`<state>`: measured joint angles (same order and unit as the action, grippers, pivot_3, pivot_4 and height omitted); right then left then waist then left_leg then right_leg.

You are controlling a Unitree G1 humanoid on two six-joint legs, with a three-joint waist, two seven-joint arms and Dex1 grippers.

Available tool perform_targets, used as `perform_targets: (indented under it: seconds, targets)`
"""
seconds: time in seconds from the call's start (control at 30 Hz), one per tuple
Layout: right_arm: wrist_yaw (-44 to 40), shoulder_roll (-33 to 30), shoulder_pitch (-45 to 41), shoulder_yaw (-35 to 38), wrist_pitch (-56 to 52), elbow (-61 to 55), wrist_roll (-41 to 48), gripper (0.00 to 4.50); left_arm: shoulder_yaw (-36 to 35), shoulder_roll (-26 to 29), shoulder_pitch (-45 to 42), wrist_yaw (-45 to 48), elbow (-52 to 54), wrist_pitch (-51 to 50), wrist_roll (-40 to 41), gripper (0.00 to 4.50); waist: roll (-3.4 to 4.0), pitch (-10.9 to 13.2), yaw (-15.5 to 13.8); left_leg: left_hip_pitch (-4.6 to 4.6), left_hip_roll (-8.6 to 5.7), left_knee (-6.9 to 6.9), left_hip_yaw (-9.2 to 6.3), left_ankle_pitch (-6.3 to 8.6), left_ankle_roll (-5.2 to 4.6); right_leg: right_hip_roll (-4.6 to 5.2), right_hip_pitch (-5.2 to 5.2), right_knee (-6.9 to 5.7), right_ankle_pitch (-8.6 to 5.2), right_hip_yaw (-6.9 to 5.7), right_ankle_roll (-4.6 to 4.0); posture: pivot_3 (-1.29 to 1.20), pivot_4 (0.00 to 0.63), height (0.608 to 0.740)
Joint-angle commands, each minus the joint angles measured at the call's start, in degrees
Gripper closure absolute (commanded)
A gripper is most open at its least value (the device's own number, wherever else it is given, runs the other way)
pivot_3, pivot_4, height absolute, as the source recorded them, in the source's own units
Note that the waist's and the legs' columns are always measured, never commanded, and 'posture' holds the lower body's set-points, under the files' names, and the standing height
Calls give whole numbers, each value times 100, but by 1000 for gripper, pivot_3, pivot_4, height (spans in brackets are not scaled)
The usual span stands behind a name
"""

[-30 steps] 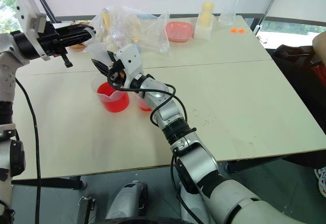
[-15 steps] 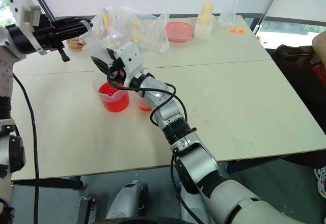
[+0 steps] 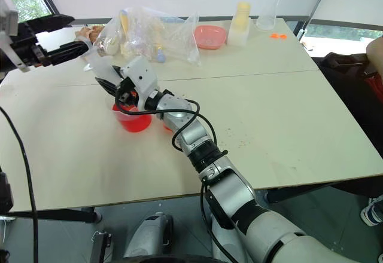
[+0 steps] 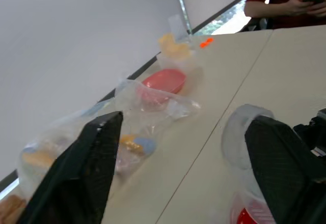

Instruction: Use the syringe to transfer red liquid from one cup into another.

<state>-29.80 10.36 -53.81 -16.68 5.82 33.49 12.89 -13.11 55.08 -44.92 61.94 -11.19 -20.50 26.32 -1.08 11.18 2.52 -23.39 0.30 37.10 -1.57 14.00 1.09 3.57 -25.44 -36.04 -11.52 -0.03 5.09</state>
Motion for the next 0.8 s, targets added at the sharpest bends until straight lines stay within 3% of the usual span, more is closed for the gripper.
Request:
perform_targets:
  seconds: [0.03, 0.17, 0.37, 0.57, 0.8]
  targets:
    - [73, 862, -279, 200, 117, -841, 386, 3025, -188, 216, 554, 156, 545, -465, 224, 856, 0, 0, 7, 0, 0, 0, 0, 0, 0, 0, 0, 0, 0, 0, 0, 0, 150, 740]
    - [266, 830, -528, 457, -68, -1014, 635, 3025, -780, 365, 1258, 119, 1122, -1019, 713, 856, 5, 3, 11, 0, 5, -2, 0, 0, 0, 0, -3, 0, 0, 1, -1, 0, 150, 740]
    - [524, 636, -860, 815, -241, -1192, 915, 3025, -1575, 111, 2002, -488, 1865, -1478, 1223, 856, -3, 0, -10, 4, 19, -2, -6, 0, 0, 0, -3, 4, -5, -2, -9, 0, 150, 740]
    - [1010, 49, -804, 1462, -1285, -2367, 1588, 3025, -1414, -181, 1618, -989, 1677, -1318, 1174, 856, -5, -1, -31, 4, 9, -1, -8, 0, 1, 6, 0, 3, -5, -5, -9, 0, 150, 740]
    - [1296, -497, 198, 1460, -2186, -3564, 1465, 3025, -896, -369, 1056, -852, 1337, -1160, 1107, 856, -7, -2, -14, 7, 4, -1, -3, 0, 1, 4, 4, 4, -5, -5, -9, 0, 150, 740]
